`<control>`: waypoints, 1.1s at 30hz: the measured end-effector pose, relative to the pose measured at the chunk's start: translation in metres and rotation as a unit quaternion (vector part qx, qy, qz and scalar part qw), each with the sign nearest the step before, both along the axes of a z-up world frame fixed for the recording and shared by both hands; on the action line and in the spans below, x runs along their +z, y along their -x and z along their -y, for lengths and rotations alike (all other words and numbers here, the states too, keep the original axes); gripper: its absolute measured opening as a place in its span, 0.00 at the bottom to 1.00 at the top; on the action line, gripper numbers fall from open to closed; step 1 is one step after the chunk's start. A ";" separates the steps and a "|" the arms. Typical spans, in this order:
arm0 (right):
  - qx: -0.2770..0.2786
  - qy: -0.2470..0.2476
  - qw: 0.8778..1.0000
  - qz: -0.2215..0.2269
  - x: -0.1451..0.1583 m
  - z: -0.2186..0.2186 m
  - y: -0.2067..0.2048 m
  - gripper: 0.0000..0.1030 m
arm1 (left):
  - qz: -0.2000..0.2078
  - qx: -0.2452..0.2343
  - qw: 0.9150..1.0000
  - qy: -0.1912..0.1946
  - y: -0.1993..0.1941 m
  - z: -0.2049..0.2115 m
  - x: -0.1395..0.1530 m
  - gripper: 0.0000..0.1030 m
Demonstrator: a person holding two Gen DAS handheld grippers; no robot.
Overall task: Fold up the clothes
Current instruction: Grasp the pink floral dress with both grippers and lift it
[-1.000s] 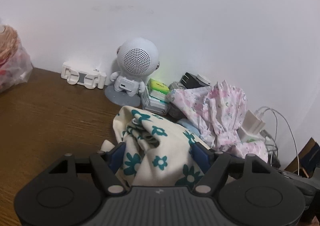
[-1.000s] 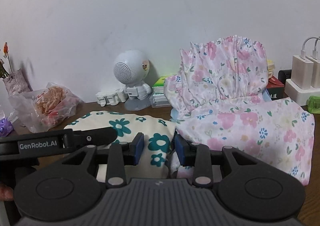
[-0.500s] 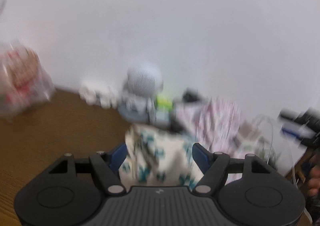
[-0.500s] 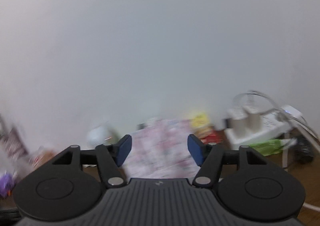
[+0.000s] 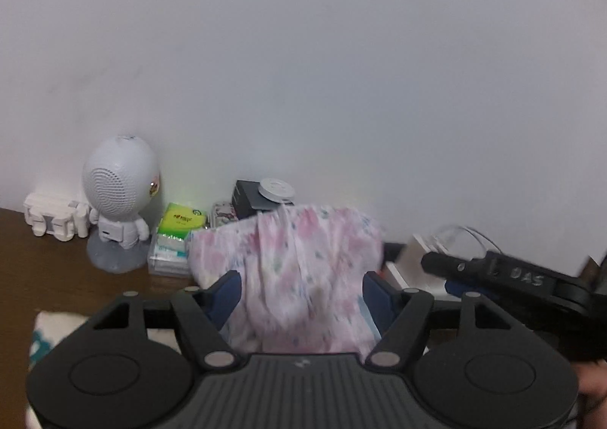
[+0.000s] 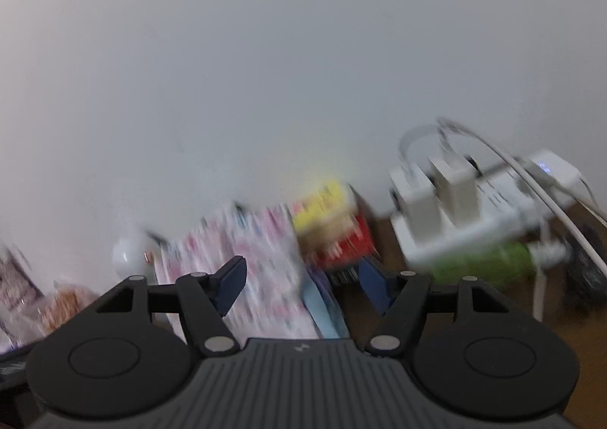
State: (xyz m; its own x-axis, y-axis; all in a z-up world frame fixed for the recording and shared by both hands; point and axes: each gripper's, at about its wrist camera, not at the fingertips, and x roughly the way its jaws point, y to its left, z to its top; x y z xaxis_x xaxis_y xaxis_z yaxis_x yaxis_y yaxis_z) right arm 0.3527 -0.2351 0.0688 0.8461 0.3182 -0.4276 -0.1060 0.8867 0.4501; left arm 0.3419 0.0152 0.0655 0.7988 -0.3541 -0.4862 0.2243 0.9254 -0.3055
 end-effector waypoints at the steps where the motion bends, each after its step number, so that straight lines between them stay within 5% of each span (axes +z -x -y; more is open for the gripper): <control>1: 0.006 -0.002 1.000 -0.001 0.000 -0.004 -0.012 0.65 | -0.010 0.008 1.000 -0.006 -0.010 0.001 -0.003 0.67; 3: 0.014 0.001 1.000 -0.011 -0.004 -0.012 -0.035 0.65 | -0.035 0.035 0.999 -0.006 -0.025 0.000 -0.010 0.58; 6: 0.024 0.008 0.999 -0.032 -0.017 -0.022 -0.065 0.63 | -0.072 0.047 0.996 0.026 -0.041 -0.005 -0.023 0.11; 7: 0.036 0.002 0.999 -0.038 -0.023 -0.024 -0.072 0.48 | -0.076 0.040 0.996 0.034 -0.046 -0.005 -0.026 0.03; 8: 0.047 -0.009 0.998 -0.045 -0.027 -0.025 -0.078 0.31 | -0.074 0.032 0.996 0.041 -0.046 -0.006 -0.029 0.03; 9: 0.050 -0.015 0.998 -0.041 -0.027 -0.025 -0.076 0.03 | -0.068 0.026 0.996 0.046 -0.044 -0.007 -0.030 0.02; 14: 0.072 -0.047 0.996 0.013 0.000 -0.019 -0.043 0.01 | -0.029 0.004 0.994 0.104 -0.019 -0.017 -0.009 0.01; 19: 0.091 -0.039 0.990 0.104 0.088 -0.021 0.027 0.00 | 0.036 -0.025 0.985 0.168 0.043 -0.029 0.059 0.00; 23: 0.105 -0.022 0.975 0.196 0.182 -0.023 0.114 0.00 | 0.137 -0.048 0.971 0.191 0.130 -0.040 0.153 0.00; 27: 0.114 0.015 0.948 0.297 0.252 -0.027 0.236 0.00 | 0.253 -0.072 0.944 0.201 0.260 -0.062 0.227 0.01; 30: 0.126 0.039 0.934 0.331 0.243 -0.029 0.343 0.00 | 0.294 -0.065 0.942 0.147 0.369 -0.074 0.214 0.01; 33: 0.152 0.050 0.937 0.310 0.178 -0.034 0.434 0.00 | 0.267 -0.057 0.955 0.113 0.459 -0.083 0.149 0.01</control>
State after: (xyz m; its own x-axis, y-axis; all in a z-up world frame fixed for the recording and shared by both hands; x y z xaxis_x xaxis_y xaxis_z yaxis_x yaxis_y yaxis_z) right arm -0.0813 -0.2007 0.2466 0.8188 0.5691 0.0759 -0.5739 0.8078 0.1343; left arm -0.1167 0.0980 0.2145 0.8621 -0.5007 0.0786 0.4986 0.8101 -0.3083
